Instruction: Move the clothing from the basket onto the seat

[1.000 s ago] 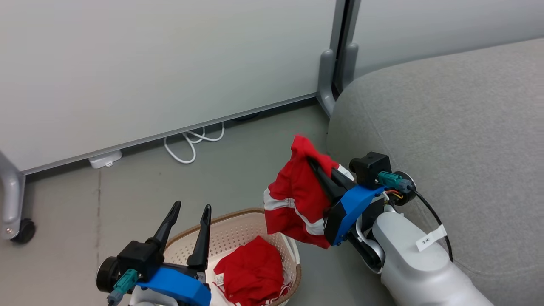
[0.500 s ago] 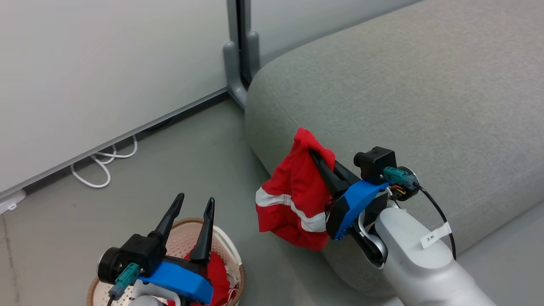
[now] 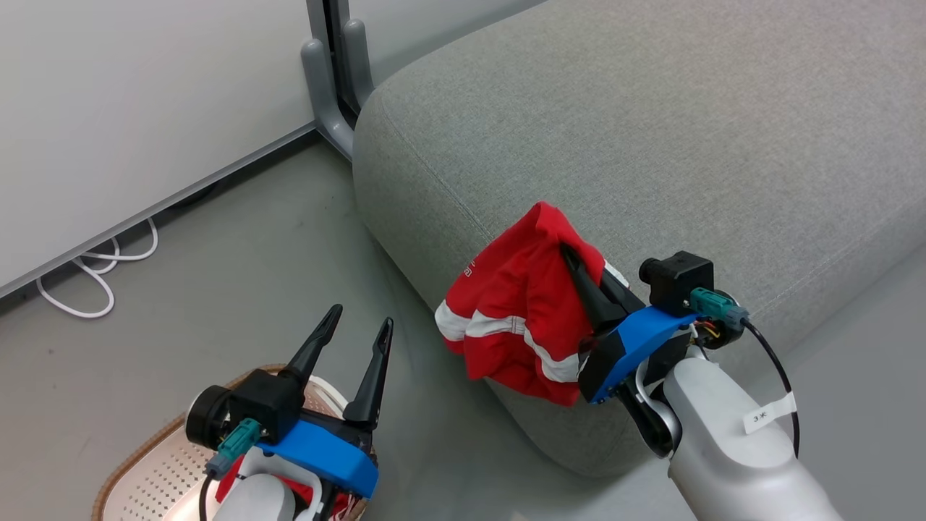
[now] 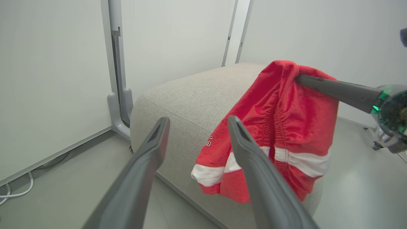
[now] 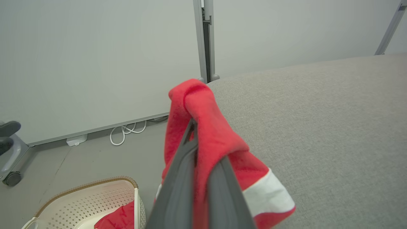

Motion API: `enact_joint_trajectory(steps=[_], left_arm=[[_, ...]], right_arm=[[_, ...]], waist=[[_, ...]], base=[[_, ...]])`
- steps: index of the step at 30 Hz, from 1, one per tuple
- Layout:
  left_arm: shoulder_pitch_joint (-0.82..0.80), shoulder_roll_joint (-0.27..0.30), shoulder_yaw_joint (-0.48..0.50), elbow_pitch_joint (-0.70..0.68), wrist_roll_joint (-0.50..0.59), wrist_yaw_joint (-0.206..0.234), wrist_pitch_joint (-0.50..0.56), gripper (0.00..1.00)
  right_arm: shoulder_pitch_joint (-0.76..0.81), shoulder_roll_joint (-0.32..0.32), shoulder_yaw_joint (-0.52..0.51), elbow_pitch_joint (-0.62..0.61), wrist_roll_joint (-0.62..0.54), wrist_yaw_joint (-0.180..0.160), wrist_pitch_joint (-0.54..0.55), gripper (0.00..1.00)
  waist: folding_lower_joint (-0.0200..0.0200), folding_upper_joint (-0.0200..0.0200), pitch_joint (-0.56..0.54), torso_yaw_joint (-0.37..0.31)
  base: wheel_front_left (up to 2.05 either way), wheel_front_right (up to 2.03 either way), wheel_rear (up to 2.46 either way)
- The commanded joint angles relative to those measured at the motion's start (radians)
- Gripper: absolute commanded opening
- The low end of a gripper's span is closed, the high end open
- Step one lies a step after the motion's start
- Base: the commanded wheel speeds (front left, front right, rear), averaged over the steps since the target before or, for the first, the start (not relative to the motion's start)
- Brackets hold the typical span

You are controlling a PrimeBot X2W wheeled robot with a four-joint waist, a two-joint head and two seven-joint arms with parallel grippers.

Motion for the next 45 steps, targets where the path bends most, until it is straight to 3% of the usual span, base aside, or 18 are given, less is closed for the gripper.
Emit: enact_joint_trajectory(steps=[1,7,14,18,27,31,35,38,45], left_arm=[[-0.021,0.011,-0.004,0.006,-0.005,-0.002,-0.005,1.0],[-0.021,0.015,-0.01,-0.01,0.003,-0.002,-0.005,1.0],[-0.018,0.04,0.023,-0.064,0.037,-0.002,-0.005,1.0],[-0.065,0.07,-0.014,-0.098,0.053,-0.002,-0.005,1.0],[-0.192,0.118,-0.065,-0.17,0.068,-0.002,-0.005,1.0],[-0.232,0.149,-0.07,-0.203,0.079,-0.002,-0.005,1.0],[-0.267,0.174,-0.074,-0.231,0.087,-0.002,0.0,1.0],[-0.278,0.189,-0.069,-0.248,0.093,0.0,0.002,1.0],[-0.3,0.204,-0.071,-0.274,0.093,0.003,0.014,1.0]], right_arm=[[0.016,0.002,-0.005,-0.013,-0.004,0.0,-0.004,0.0],[0.018,0.002,-0.028,-0.041,0.03,0.0,-0.004,0.0],[-0.128,-0.007,-0.126,-0.017,0.02,0.0,-0.004,0.0],[-0.247,-0.056,-0.232,0.014,-0.005,0.0,0.005,0.0],[-0.438,-0.266,-0.47,0.009,-0.089,0.0,0.029,0.0],[-0.473,-0.311,-0.575,0.01,-0.127,0.0,0.028,0.0],[-0.486,-0.312,-0.655,0.03,-0.157,0.0,0.022,0.0],[-0.486,-0.278,-0.701,0.054,-0.159,0.0,0.017,0.0],[-0.475,-0.242,-0.742,0.107,-0.191,0.0,0.005,0.0]], waist=[[0.0,0.0,0.005,-0.001],[0.0,0.0,0.03,0.001],[0.0,0.0,0.117,0.009],[0.0,0.0,0.201,0.069],[0.0,0.0,0.419,0.206],[0.0,0.0,0.507,0.235],[0.0,0.0,0.576,0.255],[0.0,0.0,0.605,0.252],[0.0,0.0,0.625,0.245]], base=[[0.0,0.0,0.0],[0.0,0.0,0.0],[0.0,0.0,0.0],[0.0,0.0,0.0],[0.0,0.0,0.0],[0.0,0.0,0.0],[0.0,0.0,0.0],[0.0,0.0,0.0],[0.0,0.0,0.0]])
